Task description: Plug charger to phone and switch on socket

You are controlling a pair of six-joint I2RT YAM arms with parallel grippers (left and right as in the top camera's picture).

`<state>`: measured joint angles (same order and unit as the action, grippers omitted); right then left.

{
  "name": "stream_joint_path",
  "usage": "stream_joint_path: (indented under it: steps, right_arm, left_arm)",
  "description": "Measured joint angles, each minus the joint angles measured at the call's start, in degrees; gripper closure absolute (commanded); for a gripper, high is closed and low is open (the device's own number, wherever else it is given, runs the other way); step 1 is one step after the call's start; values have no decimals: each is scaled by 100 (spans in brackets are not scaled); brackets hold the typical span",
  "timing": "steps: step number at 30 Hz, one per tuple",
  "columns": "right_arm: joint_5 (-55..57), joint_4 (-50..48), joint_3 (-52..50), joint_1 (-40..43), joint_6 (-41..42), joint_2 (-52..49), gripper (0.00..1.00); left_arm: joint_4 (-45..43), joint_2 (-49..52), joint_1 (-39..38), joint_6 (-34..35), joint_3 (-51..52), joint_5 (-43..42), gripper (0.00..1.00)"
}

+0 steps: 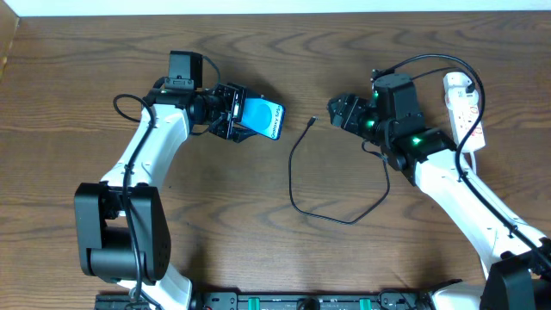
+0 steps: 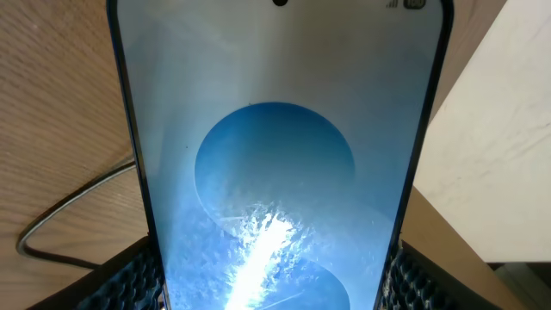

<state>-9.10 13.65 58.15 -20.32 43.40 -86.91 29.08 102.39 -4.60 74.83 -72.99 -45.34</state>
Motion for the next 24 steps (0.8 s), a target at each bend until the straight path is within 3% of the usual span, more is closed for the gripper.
stream_joint_path:
  steps: [4, 8, 13, 18, 24]
  right_arm:
    - [-487, -824, -2, -72, -568, -13, 27]
    - [-892, -1338, 0, -691, -1005, -15, 28]
    - [-479, -1502, 0, -1515, -1075, -212, 33]
    - [-299, -2149, 9, -1681, -929, -953, 40]
    - [-271, -2892, 4, -1685, -643, -1427, 76]
  left_arm:
    - [-2, 0, 2, 0, 0, -4, 34]
    - [0, 0, 2, 15, 0, -2, 34]
    - [0, 0, 2, 15, 0, -2, 34]
    - [-2, 0, 2, 15, 0, -4, 35]
    - [-2, 0, 2, 15, 0, -2, 34]
